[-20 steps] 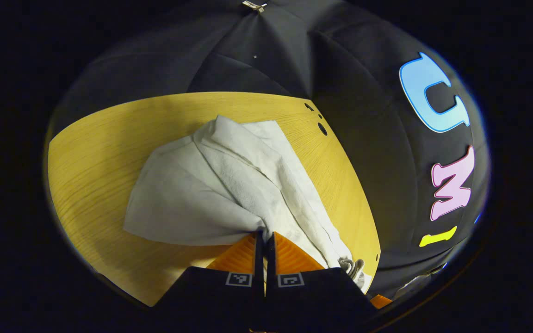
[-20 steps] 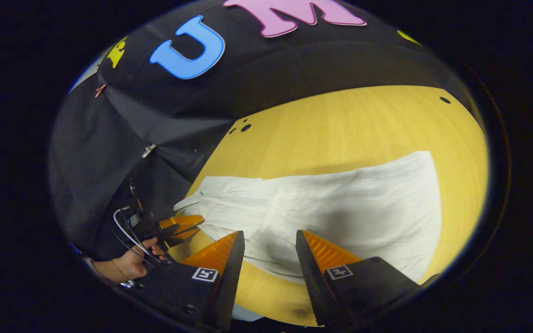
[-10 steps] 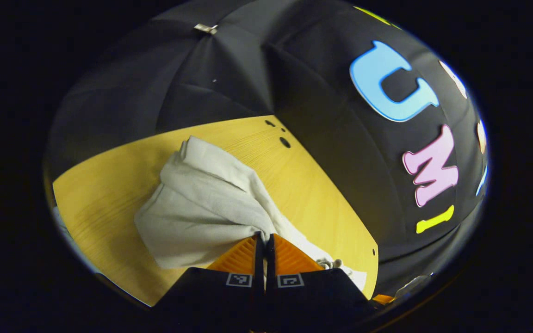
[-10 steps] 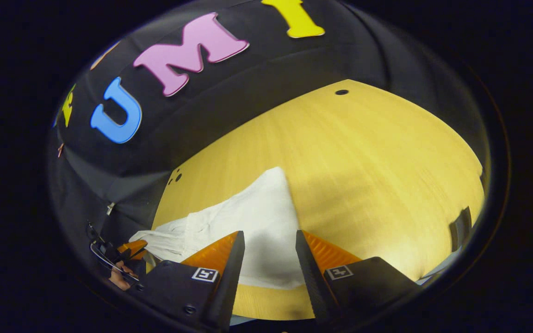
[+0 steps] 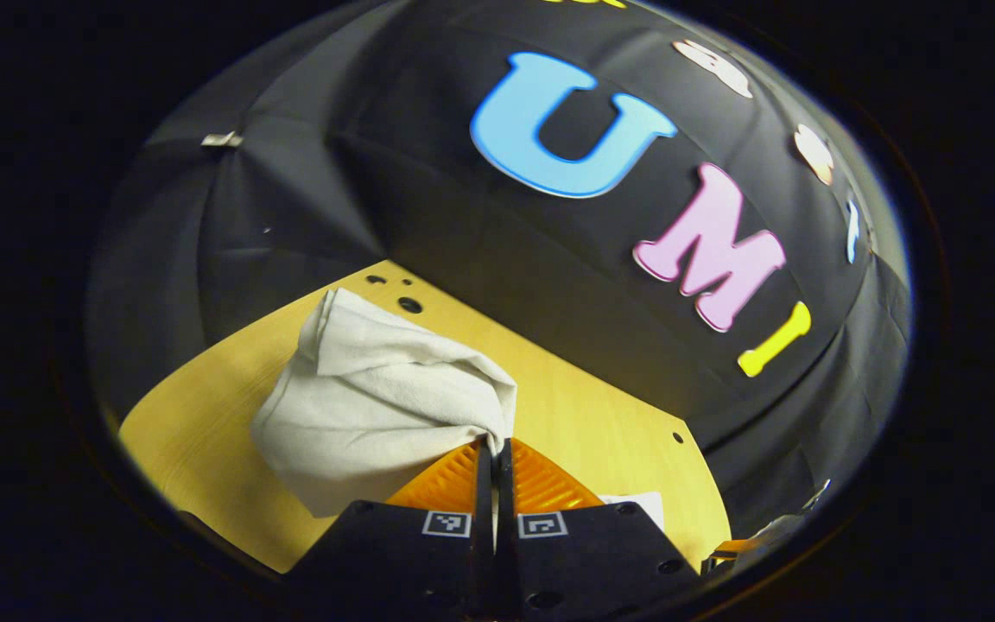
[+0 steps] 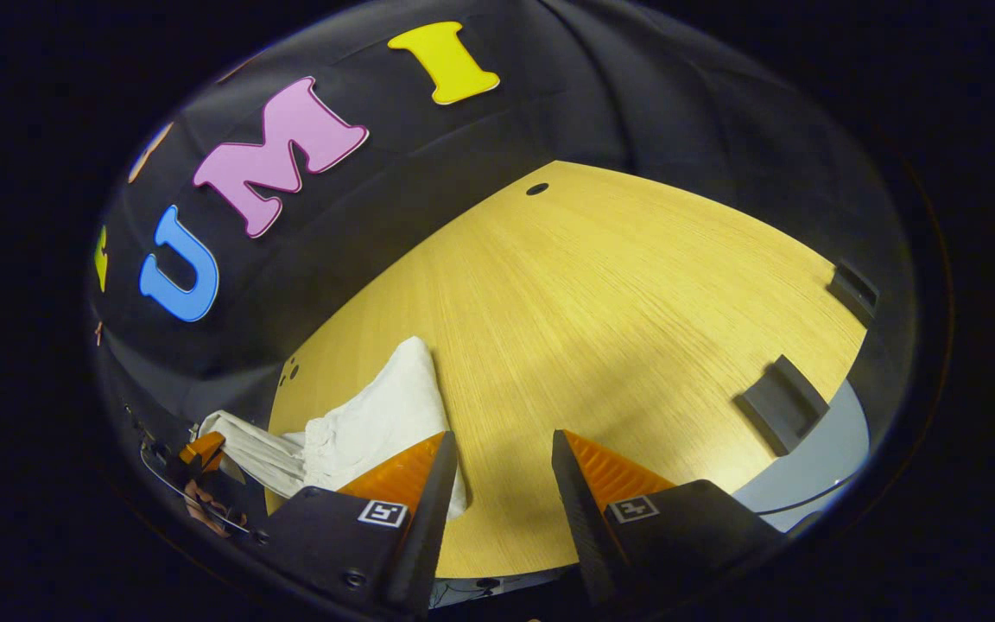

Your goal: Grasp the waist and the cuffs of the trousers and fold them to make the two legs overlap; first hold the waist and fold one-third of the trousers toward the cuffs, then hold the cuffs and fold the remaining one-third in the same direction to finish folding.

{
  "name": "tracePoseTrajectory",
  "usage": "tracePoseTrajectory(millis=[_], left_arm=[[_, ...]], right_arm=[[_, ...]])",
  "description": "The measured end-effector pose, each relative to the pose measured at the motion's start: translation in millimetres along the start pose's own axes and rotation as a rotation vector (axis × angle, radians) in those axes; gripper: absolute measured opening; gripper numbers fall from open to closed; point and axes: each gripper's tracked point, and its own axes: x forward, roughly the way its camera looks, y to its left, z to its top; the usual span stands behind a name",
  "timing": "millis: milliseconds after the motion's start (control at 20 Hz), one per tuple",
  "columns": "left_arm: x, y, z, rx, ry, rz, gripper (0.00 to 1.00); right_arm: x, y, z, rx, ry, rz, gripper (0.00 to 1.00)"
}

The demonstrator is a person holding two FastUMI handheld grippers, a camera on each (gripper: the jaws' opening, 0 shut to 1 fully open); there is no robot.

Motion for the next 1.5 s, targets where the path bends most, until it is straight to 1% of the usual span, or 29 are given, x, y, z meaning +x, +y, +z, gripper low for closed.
tracePoseTrajectory(millis=[200,450,750,900,1100,1150,1200,1250,1300,1350,1400,1450,1500], left_arm=[[12.3,-57.1,-13.3,0.122,0.036,-0.079,0.05],[27.8,-112.2,-47.9,0.217,0.099,-0.146,0.05],[40.5,-147.3,-93.5,0.409,0.166,-0.181,0.05],[41.6,-162.5,-111.8,0.484,0.19,-0.197,0.06],[31.7,-191.9,-145.2,0.547,0.235,-0.29,0.18],[26.7,-198.3,-156.7,0.563,0.253,-0.31,0.22],[23.3,-204.5,-166.4,0.565,0.271,-0.34,0.2],[16.6,-214.4,-178.0,0.557,0.291,-0.38,0.26],[9.0,-221.0,-186.8,0.547,0.313,-0.417,0.29],[3.1,-227.2,-196.9,0.536,0.336,-0.447,0.36],[-4.0,-232.8,-205.9,0.521,0.358,-0.476,0.38],[-10.4,-237.5,-212.3,0.504,0.376,-0.498,0.46],[-16.9,-242.2,-217.9,0.481,0.391,-0.516,0.6]], right_arm=[[-6.6,-13.5,9.0,0.026,-0.021,-0.013,0.69],[-10.8,-22.9,17.8,0.043,-0.037,-0.02,0.69],[-17.8,-41.2,25.9,0.068,-0.046,-0.043,0.69],[-21.2,-50.9,29.4,0.082,-0.052,-0.059,0.69],[-23.6,-55.8,25.4,0.089,-0.047,-0.07,0.69],[-25.4,-57.9,23.5,0.089,-0.045,-0.071,0.69],[-26.2,-58.1,22.7,0.091,-0.045,-0.071,0.69],[-27.0,-58.1,22.6,0.093,-0.046,-0.072,0.69],[-27.4,-57.7,22.7,0.093,-0.047,-0.071,0.69],[-28.3,-57.2,22.2,0.093,-0.047,-0.069,0.69],[-28.8,-56.1,22.7,0.089,-0.048,-0.066,0.69],[-29.2,-54.0,23.6,0.084,-0.05,-0.06,0.69],[-29.0,-50.1,24.6,0.076,-0.052,-0.05,0.69]])
